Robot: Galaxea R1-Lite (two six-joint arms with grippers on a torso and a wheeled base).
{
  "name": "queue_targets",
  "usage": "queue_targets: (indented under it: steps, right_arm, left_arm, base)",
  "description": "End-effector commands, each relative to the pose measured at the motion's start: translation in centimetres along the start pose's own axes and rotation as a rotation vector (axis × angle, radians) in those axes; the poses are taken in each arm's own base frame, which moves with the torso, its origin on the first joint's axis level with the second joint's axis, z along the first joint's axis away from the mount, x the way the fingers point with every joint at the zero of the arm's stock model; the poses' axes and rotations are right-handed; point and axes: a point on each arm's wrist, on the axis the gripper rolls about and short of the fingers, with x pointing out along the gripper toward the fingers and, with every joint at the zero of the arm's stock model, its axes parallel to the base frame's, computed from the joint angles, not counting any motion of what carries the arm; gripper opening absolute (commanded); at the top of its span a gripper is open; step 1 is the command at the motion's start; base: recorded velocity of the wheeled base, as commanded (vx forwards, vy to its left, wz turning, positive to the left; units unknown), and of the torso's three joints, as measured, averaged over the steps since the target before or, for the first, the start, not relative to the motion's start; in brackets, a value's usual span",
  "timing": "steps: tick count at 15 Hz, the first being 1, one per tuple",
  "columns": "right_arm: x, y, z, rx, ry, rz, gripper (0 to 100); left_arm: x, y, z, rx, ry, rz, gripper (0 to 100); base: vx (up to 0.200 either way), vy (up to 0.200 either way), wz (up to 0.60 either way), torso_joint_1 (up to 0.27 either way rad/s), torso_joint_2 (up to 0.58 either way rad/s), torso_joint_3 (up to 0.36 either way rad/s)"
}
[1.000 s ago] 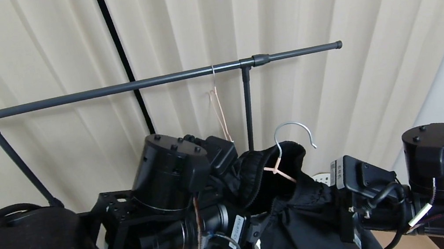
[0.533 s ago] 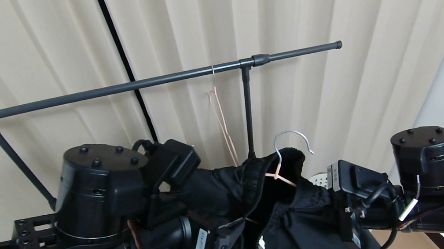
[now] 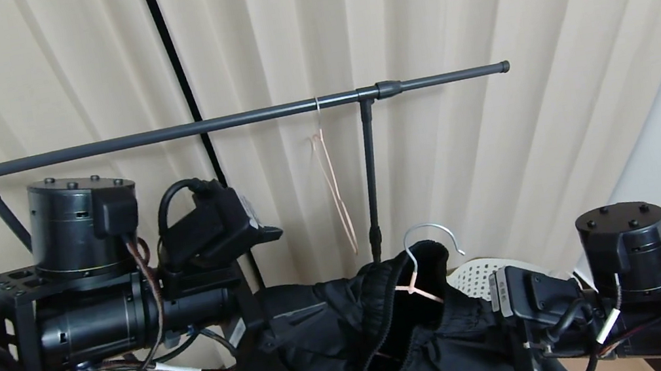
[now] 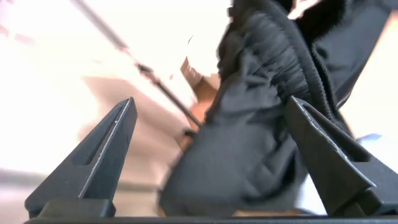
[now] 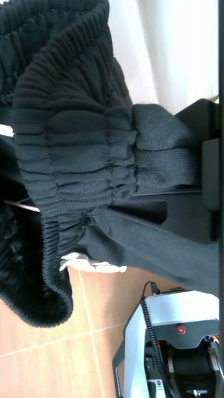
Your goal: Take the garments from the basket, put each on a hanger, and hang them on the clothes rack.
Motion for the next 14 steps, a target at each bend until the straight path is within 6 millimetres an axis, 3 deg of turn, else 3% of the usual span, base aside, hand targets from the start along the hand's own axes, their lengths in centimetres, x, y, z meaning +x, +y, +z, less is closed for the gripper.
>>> queue_targets:
  steps: [1, 5, 14]
  right_arm:
    - [-0.1, 0.2, 0.0, -0.001, -0.001, 0.004, 0]
    - [0.0, 0.6, 0.2, -0.01, -0.008, 0.022, 0]
    - [-1.1, 1.6, 1.3, -0.04, -0.079, 0.075, 0]
  left_arm:
    - [4.2, -0.1, -1.8, 0.098, -0.016, -0.148, 100]
    - [7.1, -1.0, -1.6, 0.154, -0.039, -0.233, 100]
    - [6.6, -0.5, -3.0, 0.11, -0.004, -0.226, 100]
  base:
    - [0.0, 0.0, 0.0, 0.0, 0.0, 0.0]
    - [0.0, 0.0, 0.0, 0.0, 0.0, 0.0]
    - [0.0, 0.0, 0.0, 0.0, 0.0, 0.0]
